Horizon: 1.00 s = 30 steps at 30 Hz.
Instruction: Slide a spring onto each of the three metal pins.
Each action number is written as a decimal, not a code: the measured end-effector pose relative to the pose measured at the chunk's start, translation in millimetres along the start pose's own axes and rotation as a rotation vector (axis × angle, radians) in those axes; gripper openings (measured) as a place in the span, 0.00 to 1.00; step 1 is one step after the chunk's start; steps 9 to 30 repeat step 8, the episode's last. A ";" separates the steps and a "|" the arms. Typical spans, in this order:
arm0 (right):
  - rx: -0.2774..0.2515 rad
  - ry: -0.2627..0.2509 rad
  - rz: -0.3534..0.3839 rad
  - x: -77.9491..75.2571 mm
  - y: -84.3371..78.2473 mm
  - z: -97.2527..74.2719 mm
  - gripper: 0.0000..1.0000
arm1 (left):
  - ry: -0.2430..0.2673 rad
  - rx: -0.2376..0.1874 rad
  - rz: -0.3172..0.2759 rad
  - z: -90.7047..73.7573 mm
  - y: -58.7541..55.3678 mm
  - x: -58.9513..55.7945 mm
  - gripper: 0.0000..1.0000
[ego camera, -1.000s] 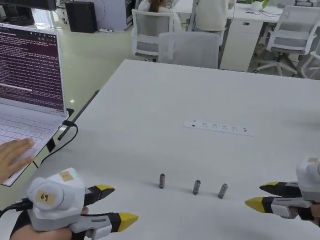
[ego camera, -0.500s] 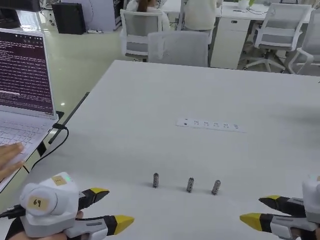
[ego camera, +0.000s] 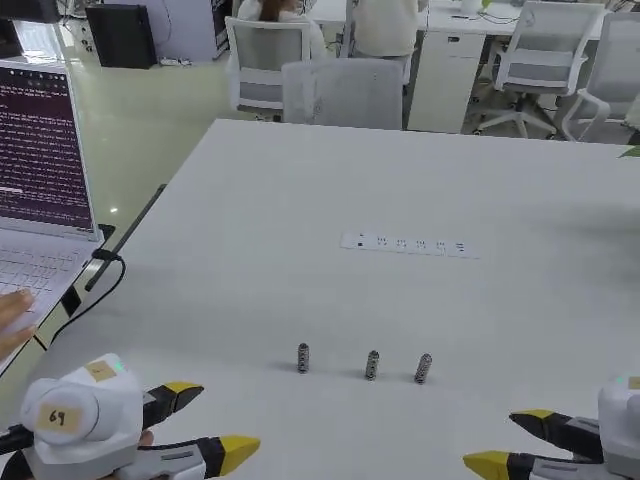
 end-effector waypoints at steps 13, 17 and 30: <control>0.016 0.000 0.008 4.4 -11.1 -0.5 0.65 | -0.003 0.010 -0.011 -0.2 -5.0 -3.7 0.61; 0.016 0.000 0.008 4.4 -11.1 -0.5 0.65 | -0.003 0.010 -0.011 -0.2 -5.0 -3.7 0.61; 0.016 0.000 0.008 4.4 -11.1 -0.5 0.65 | -0.003 0.010 -0.011 -0.2 -5.0 -3.7 0.61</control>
Point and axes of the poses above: the centre of the closed fingertips' face, and the gripper's own axes: z roughly forward along the fingers, x roughly to its left, y roughly out of its top, the point moved 2 cm from there along -z, roughly backward along the fingers, and after that the axes turned 15 degrees about z, right-handed, at the moved point
